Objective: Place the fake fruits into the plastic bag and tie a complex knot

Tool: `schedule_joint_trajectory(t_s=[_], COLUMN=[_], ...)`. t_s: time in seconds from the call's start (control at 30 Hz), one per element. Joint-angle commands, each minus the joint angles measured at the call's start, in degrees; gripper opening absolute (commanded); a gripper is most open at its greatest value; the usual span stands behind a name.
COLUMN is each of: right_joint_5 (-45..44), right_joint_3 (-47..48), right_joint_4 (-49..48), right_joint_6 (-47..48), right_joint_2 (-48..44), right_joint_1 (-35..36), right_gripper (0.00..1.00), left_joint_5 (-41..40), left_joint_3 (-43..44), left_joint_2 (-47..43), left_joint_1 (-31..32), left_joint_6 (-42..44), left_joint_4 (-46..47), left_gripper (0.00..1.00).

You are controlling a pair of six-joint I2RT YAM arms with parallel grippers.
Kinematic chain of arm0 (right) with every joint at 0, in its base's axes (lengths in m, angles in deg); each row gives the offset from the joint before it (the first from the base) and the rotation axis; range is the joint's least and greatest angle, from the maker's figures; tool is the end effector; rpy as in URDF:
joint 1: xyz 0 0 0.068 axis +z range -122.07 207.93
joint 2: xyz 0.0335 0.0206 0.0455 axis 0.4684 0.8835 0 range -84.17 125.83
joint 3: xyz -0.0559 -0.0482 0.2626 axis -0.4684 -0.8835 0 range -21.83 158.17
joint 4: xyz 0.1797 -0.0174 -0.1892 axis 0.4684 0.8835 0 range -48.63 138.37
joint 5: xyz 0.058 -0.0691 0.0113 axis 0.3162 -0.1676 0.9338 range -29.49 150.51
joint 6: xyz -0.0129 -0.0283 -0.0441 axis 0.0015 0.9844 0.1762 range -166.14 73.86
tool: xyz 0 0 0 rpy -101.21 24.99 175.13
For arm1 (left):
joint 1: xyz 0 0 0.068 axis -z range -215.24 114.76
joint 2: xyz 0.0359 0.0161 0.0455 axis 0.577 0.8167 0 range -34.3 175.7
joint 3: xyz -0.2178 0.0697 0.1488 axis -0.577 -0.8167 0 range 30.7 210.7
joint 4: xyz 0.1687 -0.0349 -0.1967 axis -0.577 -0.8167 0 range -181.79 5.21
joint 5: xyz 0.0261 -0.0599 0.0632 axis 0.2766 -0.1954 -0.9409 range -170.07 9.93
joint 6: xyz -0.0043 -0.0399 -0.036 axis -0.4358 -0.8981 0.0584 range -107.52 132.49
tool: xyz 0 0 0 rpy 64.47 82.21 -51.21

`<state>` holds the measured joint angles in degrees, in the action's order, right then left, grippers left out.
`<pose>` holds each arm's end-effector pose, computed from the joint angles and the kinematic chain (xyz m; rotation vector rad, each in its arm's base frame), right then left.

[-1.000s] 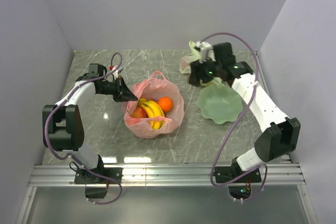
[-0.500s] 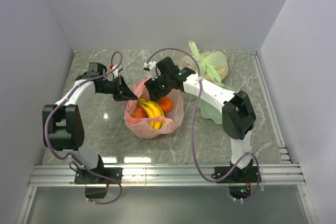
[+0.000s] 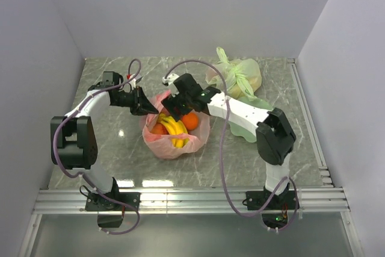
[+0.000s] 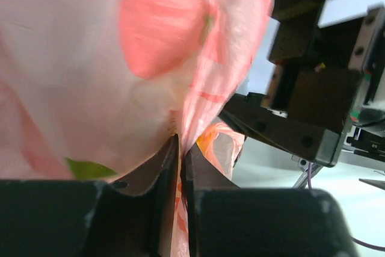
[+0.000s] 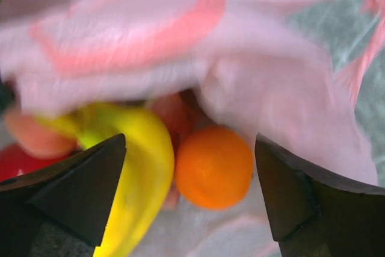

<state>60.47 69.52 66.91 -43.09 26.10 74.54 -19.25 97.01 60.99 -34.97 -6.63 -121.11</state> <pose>0.3029 0.3204 0.2616 -0.9981 2.1579 0.3697 0.3259 -0.0325 0.2272 -0.0920 2.5112 -1.5338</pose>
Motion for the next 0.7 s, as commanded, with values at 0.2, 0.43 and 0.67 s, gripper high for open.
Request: schedule_joint_trajectory(t_s=[0.2,0.43,0.67], right_joint_5=[6.2,15.1,27.6], right_joint_3=[-8.5,-5.3,-4.8], right_joint_4=[-3.6,-2.7,-0.1], right_joint_6=[1.3,3.6,8.9], right_joint_2=[-19.0,-11.1,-3.3], right_joint_1=[-5.6,-14.6,-14.0], right_gripper=[0.97,0.97,0.95], left_joint_5=[1.7,0.6,-0.8], left_joint_3=[3.7,4.4,8.5], left_joint_2=[1.5,2.1,4.8], left_joint_1=[-0.2,-0.2,-0.2], left_joint_6=[3.0,7.8,13.1], left_joint_4=[-1.4,-4.1,-7.9], left_gripper=[0.16,0.15,0.18])
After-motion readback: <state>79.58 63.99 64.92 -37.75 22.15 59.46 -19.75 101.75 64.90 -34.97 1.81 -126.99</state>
